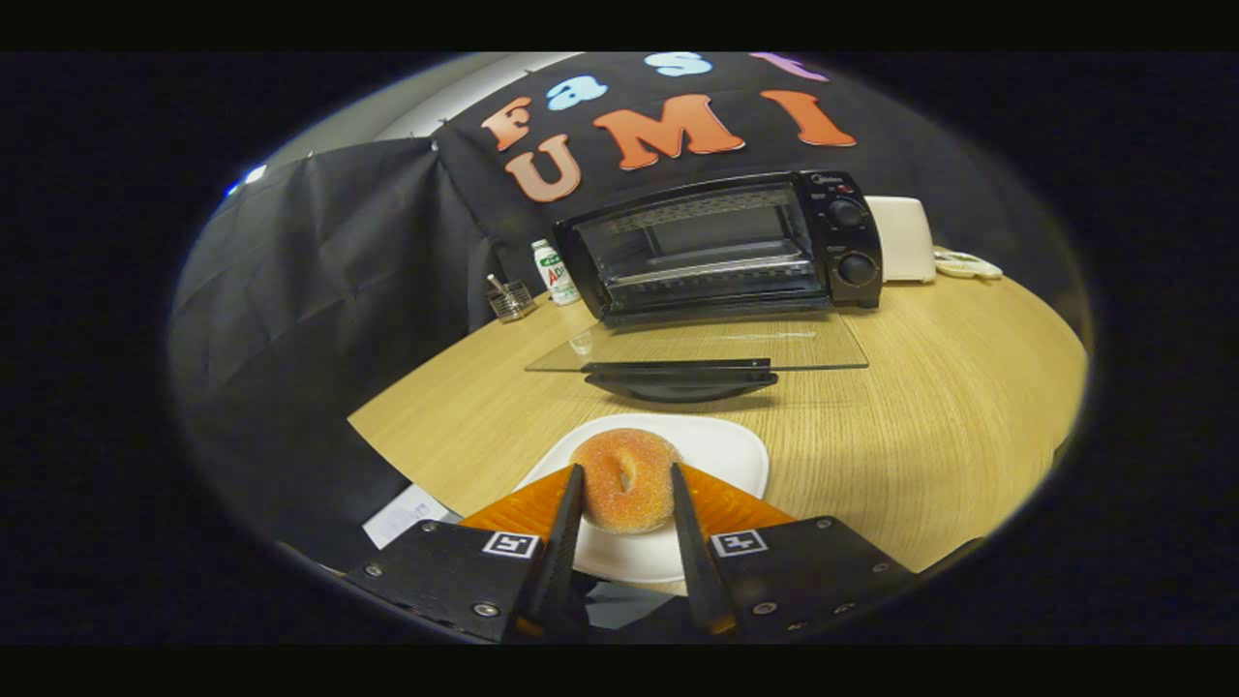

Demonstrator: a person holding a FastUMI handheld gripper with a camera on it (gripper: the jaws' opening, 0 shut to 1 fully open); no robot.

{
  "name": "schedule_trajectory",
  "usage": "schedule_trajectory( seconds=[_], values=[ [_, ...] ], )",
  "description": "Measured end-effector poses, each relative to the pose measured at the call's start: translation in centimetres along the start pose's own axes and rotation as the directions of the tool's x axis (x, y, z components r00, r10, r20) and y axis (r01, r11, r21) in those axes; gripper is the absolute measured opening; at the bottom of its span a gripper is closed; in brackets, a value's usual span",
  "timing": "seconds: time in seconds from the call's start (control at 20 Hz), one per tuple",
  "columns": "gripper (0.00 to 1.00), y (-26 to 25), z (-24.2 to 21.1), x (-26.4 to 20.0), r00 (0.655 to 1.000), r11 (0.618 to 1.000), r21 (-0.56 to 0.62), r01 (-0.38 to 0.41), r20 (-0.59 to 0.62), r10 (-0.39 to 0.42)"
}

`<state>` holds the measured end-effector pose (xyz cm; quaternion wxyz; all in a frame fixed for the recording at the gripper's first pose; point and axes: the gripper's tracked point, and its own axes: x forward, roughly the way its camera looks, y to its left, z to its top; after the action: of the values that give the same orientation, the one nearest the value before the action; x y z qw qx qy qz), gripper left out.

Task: Open the toaster oven, put the food inside, and close the toaster oven door.

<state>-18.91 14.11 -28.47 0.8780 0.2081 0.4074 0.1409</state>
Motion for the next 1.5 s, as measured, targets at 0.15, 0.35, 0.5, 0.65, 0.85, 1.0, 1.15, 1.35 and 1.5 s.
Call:
schedule_trajectory(
  seconds=[0.15,0.35,0.5,0.65,0.85,1.0,1.15,1.35,1.5],
  values=[
    [0.5,2.0,0.2,0.6,0.996,0.989,0.126,-0.082,-0.018,0.085],
    [0.5,3.4,2.5,0.9,0.991,0.969,0.209,-0.132,0.036,0.127],
    [0.49,4.1,5.2,1.8,0.987,0.961,0.237,-0.144,0.107,0.122],
    [0.49,4.3,8.2,3.0,0.977,0.947,0.279,-0.157,0.181,0.109],
    [0.49,5.2,11.6,4.8,0.966,0.932,0.308,-0.188,0.229,0.119],
    [0.49,5.2,14.6,5.9,0.956,0.939,0.29,-0.186,0.276,0.105],
    [0.49,4.0,17.3,7.5,0.947,0.936,0.311,-0.164,0.315,0.062],
    [0.49,1.2,20.4,9.9,0.94,0.941,0.327,-0.089,0.339,-0.029],
    [0.49,-1.2,21.8,11.6,0.938,0.934,0.356,-0.037,0.334,-0.09]
  ],
)
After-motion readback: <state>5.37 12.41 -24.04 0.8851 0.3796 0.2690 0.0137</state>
